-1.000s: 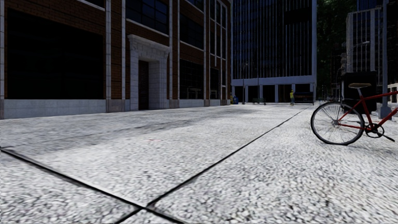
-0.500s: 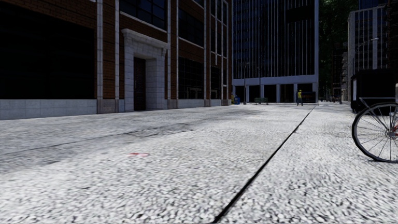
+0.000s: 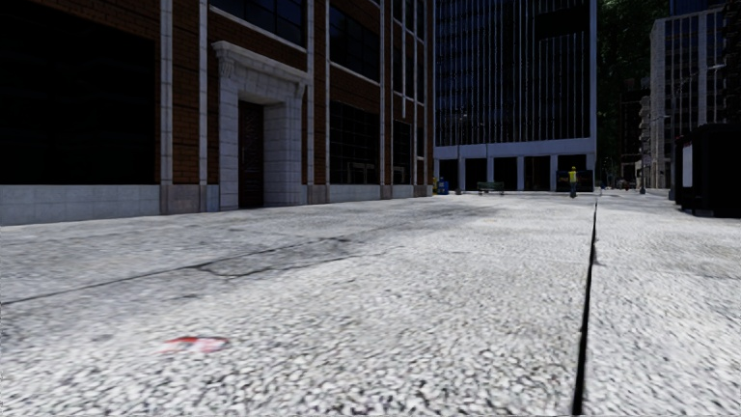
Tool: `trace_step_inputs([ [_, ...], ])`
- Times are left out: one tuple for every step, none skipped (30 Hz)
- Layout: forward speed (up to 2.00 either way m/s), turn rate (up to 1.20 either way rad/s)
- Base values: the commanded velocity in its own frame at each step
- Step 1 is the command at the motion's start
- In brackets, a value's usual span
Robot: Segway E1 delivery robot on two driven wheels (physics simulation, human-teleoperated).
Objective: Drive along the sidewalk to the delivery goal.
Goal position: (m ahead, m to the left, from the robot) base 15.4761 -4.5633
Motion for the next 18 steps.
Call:
trace_step_inputs([
  [2.00,-0.09],
  [2.00,-0.10],
  [2.00,-0.11],
  [2.00,-0.16],
  [2.00,-0.20],
  [2.00,-0.20],
  [2.00,-0.21],
  [2.00,-0.21],
  [2.00,-0.21],
  [2.00,-0.21],
  [2.00,-0.21],
  [2.00,-0.21],
  [2.00,-0.21],
  [2.00,-0.21],
  [2.00,-0.21],
  [2.00,-0.21],
  [2.00,-0.21],
  [2.00,-0.21],
])
